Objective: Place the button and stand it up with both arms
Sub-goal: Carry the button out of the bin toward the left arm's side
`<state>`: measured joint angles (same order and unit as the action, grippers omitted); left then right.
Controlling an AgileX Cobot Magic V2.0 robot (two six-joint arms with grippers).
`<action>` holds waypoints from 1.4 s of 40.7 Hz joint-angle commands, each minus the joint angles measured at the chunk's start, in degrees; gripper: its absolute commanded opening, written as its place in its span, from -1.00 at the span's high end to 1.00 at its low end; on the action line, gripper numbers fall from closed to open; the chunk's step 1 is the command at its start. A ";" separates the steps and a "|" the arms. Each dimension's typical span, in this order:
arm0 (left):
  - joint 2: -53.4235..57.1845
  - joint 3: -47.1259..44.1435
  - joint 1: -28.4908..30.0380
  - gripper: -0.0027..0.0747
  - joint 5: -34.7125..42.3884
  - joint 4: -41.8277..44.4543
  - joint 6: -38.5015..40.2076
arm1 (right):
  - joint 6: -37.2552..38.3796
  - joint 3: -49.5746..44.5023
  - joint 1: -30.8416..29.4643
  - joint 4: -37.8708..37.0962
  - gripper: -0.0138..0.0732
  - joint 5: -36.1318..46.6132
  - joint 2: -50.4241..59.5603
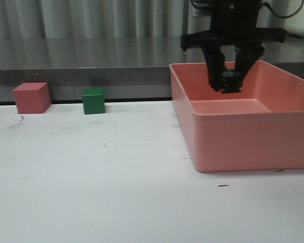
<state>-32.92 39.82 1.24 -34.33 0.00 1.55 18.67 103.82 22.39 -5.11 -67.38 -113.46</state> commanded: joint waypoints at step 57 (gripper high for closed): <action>-0.40 1.46 -0.33 -0.01 4.19 -0.64 0.26 | 22.50 25.06 24.46 -3.02 0.09 1.69 -19.35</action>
<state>-32.92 39.82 1.24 -34.33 0.00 1.55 38.22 123.84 46.38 -5.20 -64.90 -135.06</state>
